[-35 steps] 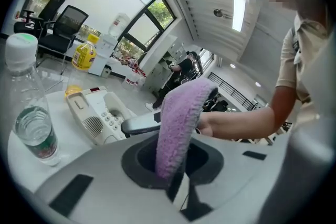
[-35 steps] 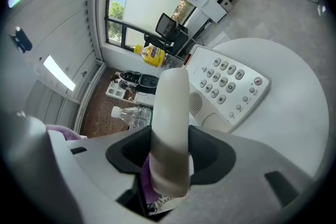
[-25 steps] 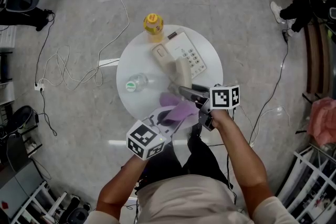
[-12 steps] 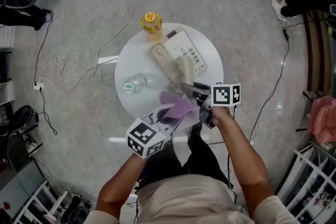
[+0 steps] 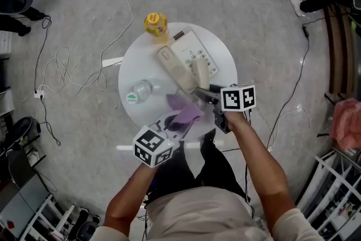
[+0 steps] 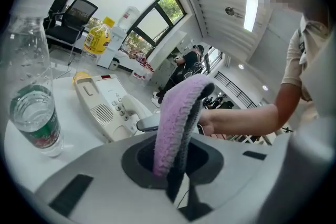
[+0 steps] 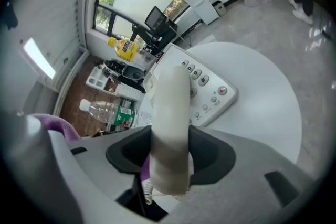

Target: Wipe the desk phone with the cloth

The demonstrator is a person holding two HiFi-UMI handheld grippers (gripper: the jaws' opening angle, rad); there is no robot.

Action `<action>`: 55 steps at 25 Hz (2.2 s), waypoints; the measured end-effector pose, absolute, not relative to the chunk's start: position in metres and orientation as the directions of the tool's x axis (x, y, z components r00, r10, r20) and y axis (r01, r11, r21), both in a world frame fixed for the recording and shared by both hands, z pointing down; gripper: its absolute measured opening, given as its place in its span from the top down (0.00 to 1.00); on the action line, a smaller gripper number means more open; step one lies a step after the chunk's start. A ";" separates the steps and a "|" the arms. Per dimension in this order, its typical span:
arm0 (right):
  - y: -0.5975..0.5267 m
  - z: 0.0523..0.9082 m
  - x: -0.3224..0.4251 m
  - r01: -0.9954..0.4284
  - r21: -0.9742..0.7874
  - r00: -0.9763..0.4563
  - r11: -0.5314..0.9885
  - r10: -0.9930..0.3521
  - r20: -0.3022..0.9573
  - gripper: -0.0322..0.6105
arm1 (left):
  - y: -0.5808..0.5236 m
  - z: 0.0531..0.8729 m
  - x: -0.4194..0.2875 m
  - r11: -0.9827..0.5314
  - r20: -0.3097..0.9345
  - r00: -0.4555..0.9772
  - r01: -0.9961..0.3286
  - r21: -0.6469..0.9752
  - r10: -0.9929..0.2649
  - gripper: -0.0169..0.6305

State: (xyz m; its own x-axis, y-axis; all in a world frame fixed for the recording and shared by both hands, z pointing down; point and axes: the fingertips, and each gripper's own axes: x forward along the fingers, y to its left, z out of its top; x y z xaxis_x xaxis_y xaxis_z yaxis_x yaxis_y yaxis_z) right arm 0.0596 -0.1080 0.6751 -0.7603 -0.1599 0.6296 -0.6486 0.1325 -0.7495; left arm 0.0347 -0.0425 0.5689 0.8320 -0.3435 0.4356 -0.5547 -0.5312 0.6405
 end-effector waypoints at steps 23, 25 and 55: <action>-0.133 0.678 0.020 -0.721 -0.292 -0.485 0.628 -0.157 0.860 0.63 | -0.035 0.565 0.016 -0.524 0.427 0.821 -0.571 0.632 -0.379 0.92; -0.134 0.678 0.014 -0.714 -0.272 -0.472 0.645 -0.157 0.867 0.63 | -0.034 0.565 0.011 -0.520 0.428 0.818 -0.574 0.633 -0.384 0.92; -0.155 0.677 -0.028 -0.693 -0.139 -0.368 0.707 -0.182 0.912 0.61 | -0.014 0.584 -0.018 -0.484 0.457 0.793 -0.609 0.628 -0.403 0.92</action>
